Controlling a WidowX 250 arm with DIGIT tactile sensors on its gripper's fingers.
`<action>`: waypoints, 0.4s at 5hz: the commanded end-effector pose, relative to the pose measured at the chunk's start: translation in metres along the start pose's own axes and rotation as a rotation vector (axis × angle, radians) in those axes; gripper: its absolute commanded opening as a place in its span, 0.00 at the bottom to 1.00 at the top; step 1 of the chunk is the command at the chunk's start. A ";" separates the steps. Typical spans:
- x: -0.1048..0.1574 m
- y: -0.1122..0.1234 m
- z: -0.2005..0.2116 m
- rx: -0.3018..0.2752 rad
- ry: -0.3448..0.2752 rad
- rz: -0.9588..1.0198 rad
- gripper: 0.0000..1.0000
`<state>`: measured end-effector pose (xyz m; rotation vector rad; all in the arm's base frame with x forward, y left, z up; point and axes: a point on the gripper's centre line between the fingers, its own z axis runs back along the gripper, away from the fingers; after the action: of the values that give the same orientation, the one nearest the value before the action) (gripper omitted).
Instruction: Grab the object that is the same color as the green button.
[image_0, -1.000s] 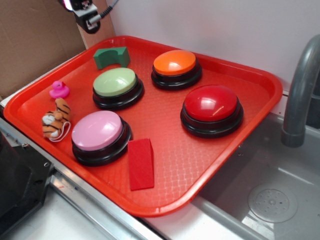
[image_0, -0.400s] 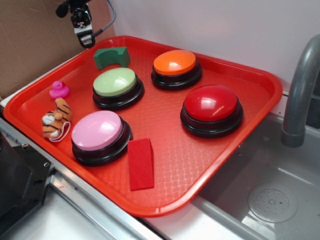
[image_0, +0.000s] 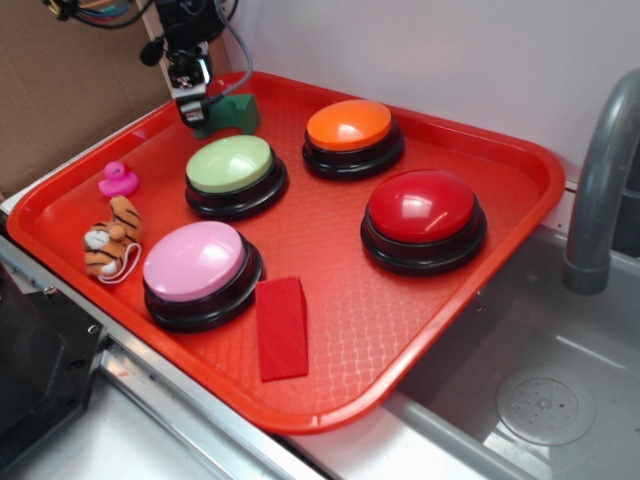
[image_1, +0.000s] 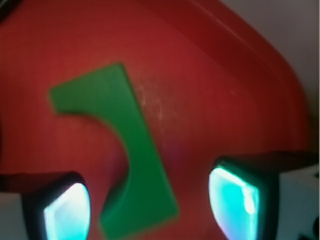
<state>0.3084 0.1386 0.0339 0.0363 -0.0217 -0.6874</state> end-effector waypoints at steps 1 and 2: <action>0.026 0.000 -0.012 0.020 0.043 -0.018 1.00; 0.023 -0.002 -0.021 0.037 0.102 -0.009 0.00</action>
<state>0.3188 0.1293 0.0120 0.0869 0.0834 -0.6935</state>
